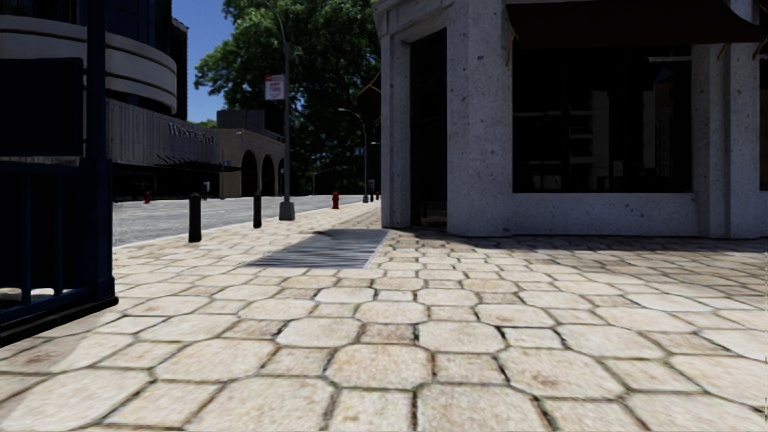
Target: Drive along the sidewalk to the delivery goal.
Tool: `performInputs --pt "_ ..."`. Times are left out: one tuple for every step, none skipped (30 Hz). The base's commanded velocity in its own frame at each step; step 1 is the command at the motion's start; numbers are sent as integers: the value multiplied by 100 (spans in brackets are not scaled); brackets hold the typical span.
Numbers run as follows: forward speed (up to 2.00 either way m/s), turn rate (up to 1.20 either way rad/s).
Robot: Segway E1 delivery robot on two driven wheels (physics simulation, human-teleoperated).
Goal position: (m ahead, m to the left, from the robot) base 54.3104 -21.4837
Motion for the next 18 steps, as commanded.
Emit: performInputs --pt "200 34" --pt "200 35" --pt "200 36" --pt "200 36" --pt "200 36" --pt "200 36" --pt "200 36" --pt "200 36" --pt "200 36" --pt "200 36" --pt "200 36" --pt "200 36" --pt "200 36" --pt "200 36" --pt "200 36" --pt "200 36" --pt "200 36" --pt "200 36"
